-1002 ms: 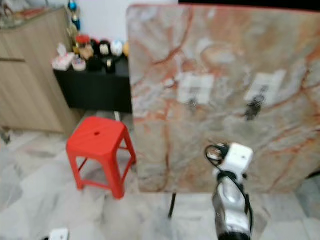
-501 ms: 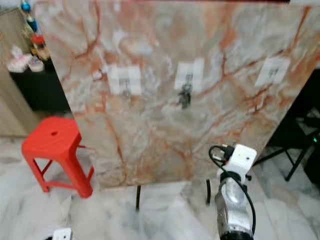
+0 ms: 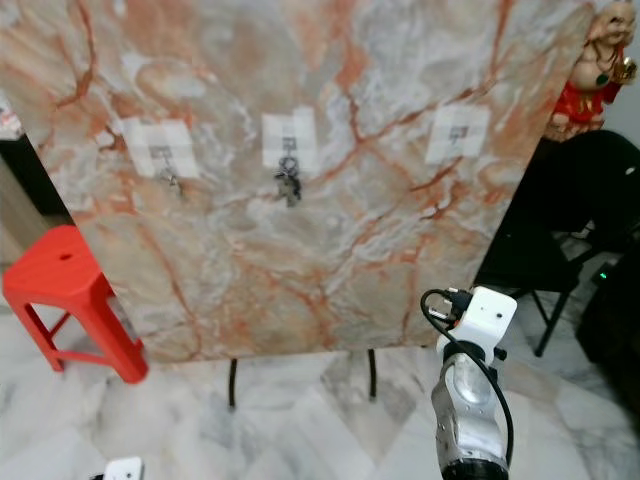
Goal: Hang keys on a hook
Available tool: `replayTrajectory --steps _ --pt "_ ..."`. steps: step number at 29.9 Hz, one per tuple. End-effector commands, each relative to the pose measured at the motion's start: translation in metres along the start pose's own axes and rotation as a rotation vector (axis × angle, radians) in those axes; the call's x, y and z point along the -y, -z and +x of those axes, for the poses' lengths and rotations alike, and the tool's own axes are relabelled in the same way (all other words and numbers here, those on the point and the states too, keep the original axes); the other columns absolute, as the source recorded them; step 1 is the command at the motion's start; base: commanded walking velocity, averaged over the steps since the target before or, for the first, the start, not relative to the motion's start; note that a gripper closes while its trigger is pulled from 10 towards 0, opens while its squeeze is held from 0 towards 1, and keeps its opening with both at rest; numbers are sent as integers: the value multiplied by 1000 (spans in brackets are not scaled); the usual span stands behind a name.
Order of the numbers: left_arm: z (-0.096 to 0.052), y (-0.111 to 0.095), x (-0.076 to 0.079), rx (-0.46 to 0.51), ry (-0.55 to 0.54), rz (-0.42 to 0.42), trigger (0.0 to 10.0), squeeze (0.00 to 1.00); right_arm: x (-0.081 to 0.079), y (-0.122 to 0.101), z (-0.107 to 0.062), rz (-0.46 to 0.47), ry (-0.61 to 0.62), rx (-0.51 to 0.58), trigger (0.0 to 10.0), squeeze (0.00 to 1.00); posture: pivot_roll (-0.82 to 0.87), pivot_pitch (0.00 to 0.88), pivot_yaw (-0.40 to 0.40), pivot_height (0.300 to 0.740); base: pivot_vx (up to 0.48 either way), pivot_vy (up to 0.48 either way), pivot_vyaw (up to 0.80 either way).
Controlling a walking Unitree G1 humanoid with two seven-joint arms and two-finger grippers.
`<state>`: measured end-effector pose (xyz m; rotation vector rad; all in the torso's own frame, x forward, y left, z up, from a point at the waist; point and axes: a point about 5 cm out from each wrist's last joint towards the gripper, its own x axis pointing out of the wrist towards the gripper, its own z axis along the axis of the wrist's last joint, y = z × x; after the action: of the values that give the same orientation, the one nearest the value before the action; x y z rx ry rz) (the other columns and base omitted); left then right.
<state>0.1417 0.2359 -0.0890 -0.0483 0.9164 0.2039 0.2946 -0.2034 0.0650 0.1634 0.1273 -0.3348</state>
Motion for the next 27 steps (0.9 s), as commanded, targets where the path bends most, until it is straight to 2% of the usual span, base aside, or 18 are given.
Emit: replayTrajectory --steps 1,9,27 --pt "-1 5 -4 -24 -10 -9 10000 0 -8 -4 1 3 -22 17 10000 0 34 0 -53 735 0 0 0" --pt "-3 5 -9 -23 -14 -17 10000 0 -10 -5 1 2 -27 29 10000 0 31 0 -51 735 0 0 0" --pt "0 1 -2 -4 -3 -26 10000 0 -15 -7 1 11 -47 49 10000 0 42 0 -60 735 303 0 0"
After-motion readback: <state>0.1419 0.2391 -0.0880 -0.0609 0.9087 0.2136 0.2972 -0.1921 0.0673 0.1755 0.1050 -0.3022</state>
